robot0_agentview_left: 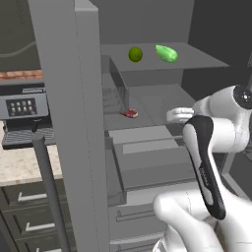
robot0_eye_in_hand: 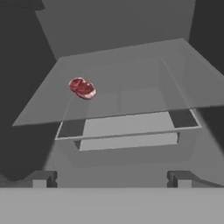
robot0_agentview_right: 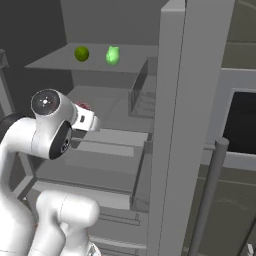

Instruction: Gather the lime and corn from the fridge and place them on a tray on the dining counter. Then gather the steaks from the fridge and place them on the other tray.

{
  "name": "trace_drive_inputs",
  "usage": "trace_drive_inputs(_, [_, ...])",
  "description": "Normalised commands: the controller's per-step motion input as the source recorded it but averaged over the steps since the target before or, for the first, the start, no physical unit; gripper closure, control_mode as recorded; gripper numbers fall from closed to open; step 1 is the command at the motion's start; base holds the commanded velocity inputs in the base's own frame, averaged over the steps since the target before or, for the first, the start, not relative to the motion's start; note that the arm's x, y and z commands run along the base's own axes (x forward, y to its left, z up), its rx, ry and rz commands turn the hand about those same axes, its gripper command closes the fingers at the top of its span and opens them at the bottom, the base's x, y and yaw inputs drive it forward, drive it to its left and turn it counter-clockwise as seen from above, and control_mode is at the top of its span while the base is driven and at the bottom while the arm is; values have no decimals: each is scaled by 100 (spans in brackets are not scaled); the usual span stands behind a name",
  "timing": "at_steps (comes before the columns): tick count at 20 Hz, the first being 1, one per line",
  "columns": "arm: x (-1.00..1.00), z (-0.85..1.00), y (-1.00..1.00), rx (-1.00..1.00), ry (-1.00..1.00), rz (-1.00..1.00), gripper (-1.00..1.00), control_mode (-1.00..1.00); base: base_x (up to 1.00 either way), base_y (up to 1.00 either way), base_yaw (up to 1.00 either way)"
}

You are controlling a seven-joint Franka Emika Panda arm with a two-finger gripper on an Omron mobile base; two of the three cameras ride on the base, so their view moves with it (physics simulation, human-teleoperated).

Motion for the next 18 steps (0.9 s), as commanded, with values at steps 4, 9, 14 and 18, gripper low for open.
trace_drive_inputs(4, [55,15,67,-15,0,10,-100,-100,0,0,0])
trace_drive_inputs(9, [59,-4,22,-6,0,11,-100,-100,0,0,0])
trace_drive_inputs(14, [54,-27,10,-1,0,9,-100,-100,0,0,0])
trace_drive_inputs(18, [38,-46,23,-6,0,10,-100,-100,0,0,0])
